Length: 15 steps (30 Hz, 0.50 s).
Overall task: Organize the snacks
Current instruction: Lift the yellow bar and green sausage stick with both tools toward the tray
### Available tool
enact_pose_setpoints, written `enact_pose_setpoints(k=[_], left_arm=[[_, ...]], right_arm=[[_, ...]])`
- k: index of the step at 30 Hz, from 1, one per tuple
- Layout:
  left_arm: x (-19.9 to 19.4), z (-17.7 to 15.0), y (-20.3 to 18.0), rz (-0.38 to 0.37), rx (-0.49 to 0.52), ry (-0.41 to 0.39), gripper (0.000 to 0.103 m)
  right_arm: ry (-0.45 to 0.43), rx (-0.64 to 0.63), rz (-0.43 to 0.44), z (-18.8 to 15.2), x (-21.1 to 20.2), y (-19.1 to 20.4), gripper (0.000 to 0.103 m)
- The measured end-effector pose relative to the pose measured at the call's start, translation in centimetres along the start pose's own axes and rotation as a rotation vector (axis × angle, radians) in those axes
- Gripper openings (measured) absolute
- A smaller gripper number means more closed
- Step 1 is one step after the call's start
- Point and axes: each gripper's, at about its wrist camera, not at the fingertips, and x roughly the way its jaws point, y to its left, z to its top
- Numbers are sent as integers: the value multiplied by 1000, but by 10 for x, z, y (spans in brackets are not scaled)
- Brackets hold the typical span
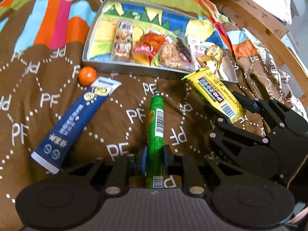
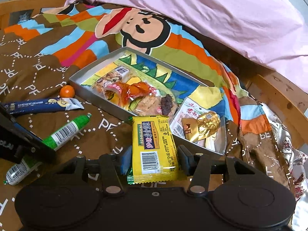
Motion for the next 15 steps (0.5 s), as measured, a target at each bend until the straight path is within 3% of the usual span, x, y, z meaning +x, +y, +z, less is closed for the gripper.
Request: enact_pose_setpoints(k=[9,15], left_arm=[[-18,4,-5,25,17,-105,18],[-23,9,-8,93,23,-149,18]], right_arm=[[-30,24,-22,1,-3,-4,53],[-71,36,-43,4,-7,-6,53]])
